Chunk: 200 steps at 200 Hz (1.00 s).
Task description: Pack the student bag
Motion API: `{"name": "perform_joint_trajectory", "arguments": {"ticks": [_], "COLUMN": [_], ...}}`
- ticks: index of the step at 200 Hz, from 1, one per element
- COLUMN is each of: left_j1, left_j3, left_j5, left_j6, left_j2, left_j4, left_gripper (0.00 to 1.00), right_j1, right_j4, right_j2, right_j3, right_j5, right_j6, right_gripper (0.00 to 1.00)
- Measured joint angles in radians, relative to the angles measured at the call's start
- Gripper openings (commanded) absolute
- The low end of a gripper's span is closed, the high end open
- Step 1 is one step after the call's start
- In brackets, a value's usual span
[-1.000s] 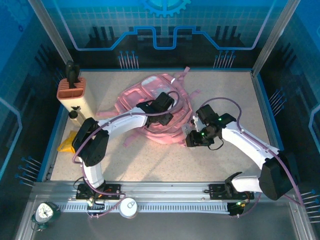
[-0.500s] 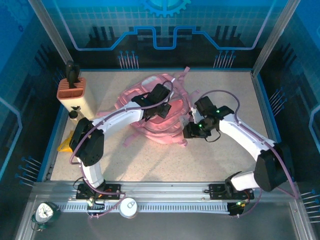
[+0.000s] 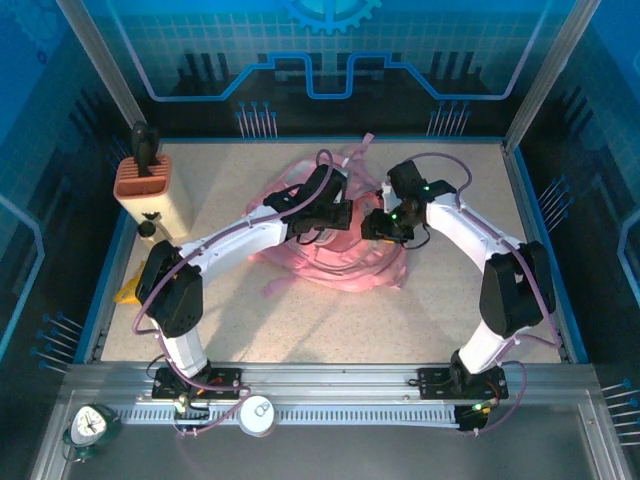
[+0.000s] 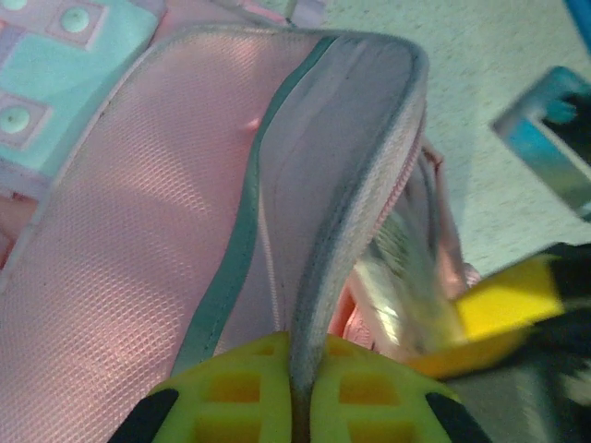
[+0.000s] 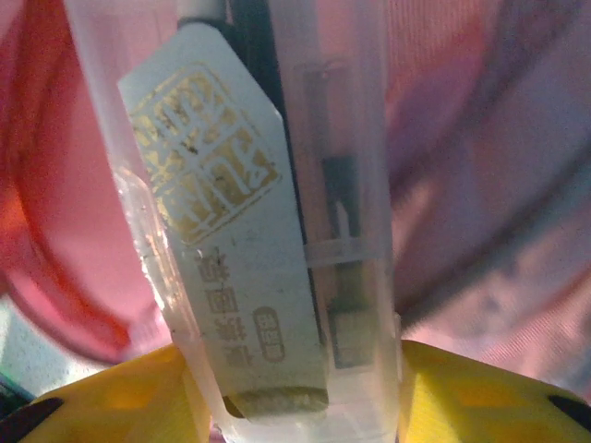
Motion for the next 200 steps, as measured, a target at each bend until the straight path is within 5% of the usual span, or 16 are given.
{"name": "perform_joint_trajectory", "arguments": {"ticks": [56,120,200], "left_j1": [-0.002,0.003,0.015], "left_j3": [0.002,-0.018,-0.058], "left_j5": [0.000,0.003,0.010], "left_j6": [-0.149,-0.201,-0.284], "left_j2": [0.000,0.000,-0.019], "left_j4": [0.026,0.055,0.101], "left_gripper": [0.00,0.00,0.00], "right_j1": [-0.011,-0.023,0.043], "right_j4": [0.005,0.130,0.273], "right_j2": [0.010,-0.057,0.073], "right_j3": [0.029,-0.051,-0.039], "right_j5": [-0.045,-0.188,-0.235], "right_j6": [0.042,0.119,0.190], "right_gripper": [0.72,0.42,0.29]}}
